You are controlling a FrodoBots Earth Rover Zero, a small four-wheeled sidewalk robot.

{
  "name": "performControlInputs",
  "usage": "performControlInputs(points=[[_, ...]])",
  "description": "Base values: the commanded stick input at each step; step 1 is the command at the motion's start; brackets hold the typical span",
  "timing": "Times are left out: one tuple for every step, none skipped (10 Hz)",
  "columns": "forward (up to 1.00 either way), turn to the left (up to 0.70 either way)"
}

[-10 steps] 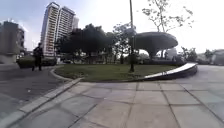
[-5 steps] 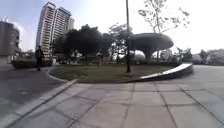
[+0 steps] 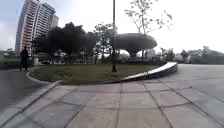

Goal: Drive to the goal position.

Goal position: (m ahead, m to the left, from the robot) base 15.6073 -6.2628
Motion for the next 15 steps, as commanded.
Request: performControlInputs(points=[[0.0,-0.7],[0.0,-0.7],[0.0,-0.7],[0.0,-0.7],[0.48,-0.46],[0.7,-0.35],[0.7,-0.35],[0.7,-0.35],[0.7,-0.35],[0.7,-0.35],[0.7,-0.35],[0.7,-0.35],[0.7,-0.35],[0.7,-0.35],[0.7,-0.35]])
